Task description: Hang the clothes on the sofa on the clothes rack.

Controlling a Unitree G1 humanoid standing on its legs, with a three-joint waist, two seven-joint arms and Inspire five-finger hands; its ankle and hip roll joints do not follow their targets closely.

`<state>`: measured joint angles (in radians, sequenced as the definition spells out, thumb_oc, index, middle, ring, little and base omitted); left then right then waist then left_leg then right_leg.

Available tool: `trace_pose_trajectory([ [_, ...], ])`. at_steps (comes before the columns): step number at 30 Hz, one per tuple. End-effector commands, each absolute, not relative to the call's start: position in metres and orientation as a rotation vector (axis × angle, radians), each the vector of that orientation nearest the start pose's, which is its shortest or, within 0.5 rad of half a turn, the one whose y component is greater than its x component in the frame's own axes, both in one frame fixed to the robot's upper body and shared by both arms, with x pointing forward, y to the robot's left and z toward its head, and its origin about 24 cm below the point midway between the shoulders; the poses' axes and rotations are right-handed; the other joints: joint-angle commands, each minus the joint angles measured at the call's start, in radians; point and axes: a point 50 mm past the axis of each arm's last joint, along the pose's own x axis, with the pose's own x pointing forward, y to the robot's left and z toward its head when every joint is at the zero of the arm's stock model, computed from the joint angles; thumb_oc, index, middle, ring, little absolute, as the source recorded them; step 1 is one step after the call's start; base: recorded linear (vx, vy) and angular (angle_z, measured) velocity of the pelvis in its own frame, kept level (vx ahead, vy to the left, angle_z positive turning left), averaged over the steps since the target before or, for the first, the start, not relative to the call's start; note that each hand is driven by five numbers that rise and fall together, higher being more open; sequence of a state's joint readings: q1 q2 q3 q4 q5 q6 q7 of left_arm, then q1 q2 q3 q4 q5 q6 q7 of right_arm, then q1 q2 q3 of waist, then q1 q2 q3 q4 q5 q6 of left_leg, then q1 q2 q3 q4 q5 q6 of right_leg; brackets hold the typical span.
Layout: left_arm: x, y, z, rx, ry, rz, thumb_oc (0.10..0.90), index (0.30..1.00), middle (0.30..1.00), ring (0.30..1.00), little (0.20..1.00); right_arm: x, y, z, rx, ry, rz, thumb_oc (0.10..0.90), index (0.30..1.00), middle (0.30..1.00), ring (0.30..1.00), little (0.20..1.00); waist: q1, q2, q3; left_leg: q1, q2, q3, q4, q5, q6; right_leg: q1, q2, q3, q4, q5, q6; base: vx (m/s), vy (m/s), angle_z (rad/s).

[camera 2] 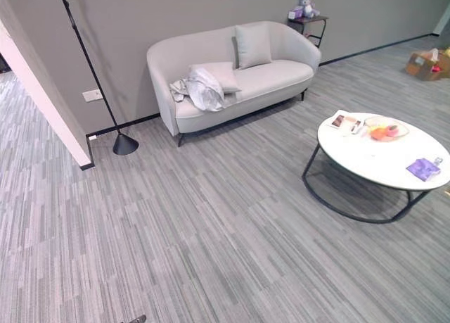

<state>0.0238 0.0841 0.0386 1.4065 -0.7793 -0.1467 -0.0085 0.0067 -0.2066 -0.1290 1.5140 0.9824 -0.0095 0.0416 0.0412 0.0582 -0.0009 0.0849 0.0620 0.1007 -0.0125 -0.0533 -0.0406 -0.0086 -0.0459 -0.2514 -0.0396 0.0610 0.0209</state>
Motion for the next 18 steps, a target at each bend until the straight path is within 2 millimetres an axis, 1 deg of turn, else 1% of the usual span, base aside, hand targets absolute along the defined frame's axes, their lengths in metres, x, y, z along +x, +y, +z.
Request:
trace_pose_trajectory([
  [1, 0.072, 0.200, -0.172, -0.498, 1.102, 0.615, 0.800, 0.900, 0.900, 0.900, 0.900, 0.023, -0.224, -0.174, 0.713, 1.248, -0.890, 0.800, 0.900, 0.900, 0.900, 0.900, 0.002, -0.073, -0.010, -0.052, -0.067, -0.008, -0.075, 0.073, -0.007, 0.118, -0.075, -0.018, -0.048, -0.049, 0.092, 0.00, 0.000, 0.00],
  [5, 0.068, 0.193, -0.174, -0.485, 1.139, 0.546, 0.800, 0.900, 0.900, 0.900, 0.900, 0.026, -0.219, -0.175, 0.680, 1.270, -0.816, 0.800, 0.900, 0.900, 0.900, 0.900, 0.002, -0.077, -0.012, -0.049, -0.067, -0.004, -0.075, 0.070, -0.004, 0.115, -0.074, -0.013, -0.048, -0.046, 0.093, 0.00, 0.000, 0.00],
  [8, 0.066, 0.191, -0.175, -0.485, 1.153, 0.533, 0.800, 0.900, 0.900, 0.900, 0.900, 0.026, -0.218, -0.175, 0.668, 1.275, -0.799, 0.800, 0.900, 0.900, 0.900, 0.900, 0.002, -0.078, -0.012, -0.049, -0.066, -0.002, -0.075, 0.069, -0.003, 0.115, -0.073, -0.010, -0.048, -0.046, 0.093, 0.01, 0.010, -0.04],
  [11, 0.065, 0.183, -0.175, -0.420, 1.183, 0.414, 0.800, 0.900, 0.900, 0.900, 0.900, 0.026, -0.221, -0.175, 0.599, 1.303, -0.730, 0.800, 0.900, 0.900, 0.900, 0.900, -0.003, -0.083, -0.004, -0.048, -0.069, 0.001, -0.075, 0.062, 0.004, 0.114, -0.075, -0.001, -0.048, -0.040, 0.096, 0.04, 0.044, -0.03],
  [15, 0.065, 0.182, -0.175, -0.397, 1.188, 0.387, 0.800, 0.900, 0.900, 0.900, 0.900, 0.025, -0.219, -0.175, 0.563, 1.322, -0.685, 0.800, 0.900, 0.900, 0.900, 0.900, -0.002, -0.089, 0.006, -0.051, -0.074, -0.001, -0.075, 0.059, 0.012, 0.113, -0.076, 0.001, -0.047, -0.034, 0.096, 0.01, 0.009, 0.00],
  [16, 0.066, 0.183, -0.175, -0.395, 1.187, 0.389, 0.800, 0.900, 0.900, 0.900, 0.900, 0.026, -0.218, -0.175, 0.554, 1.326, -0.668, 0.800, 0.900, 0.900, 0.900, 0.900, -0.003, -0.090, 0.013, -0.052, -0.075, -0.001, -0.075, 0.059, 0.015, 0.107, -0.077, 0.001, -0.034, -0.034, 0.095, -0.01, 0.041, -0.03],
  [18, 0.070, 0.184, -0.174, -0.393, 1.172, 0.385, 0.800, 0.900, 0.900, 0.900, 0.900, 0.028, -0.221, -0.174, 0.525, 1.334, -0.637, 0.800, 0.900, 0.900, 0.900, 0.900, -0.002, -0.085, 0.033, -0.056, -0.077, -0.002, -0.075, 0.056, 0.026, 0.070, -0.082, 0.001, 0.034, -0.046, 0.095, -0.05, 0.067, -0.02],
])
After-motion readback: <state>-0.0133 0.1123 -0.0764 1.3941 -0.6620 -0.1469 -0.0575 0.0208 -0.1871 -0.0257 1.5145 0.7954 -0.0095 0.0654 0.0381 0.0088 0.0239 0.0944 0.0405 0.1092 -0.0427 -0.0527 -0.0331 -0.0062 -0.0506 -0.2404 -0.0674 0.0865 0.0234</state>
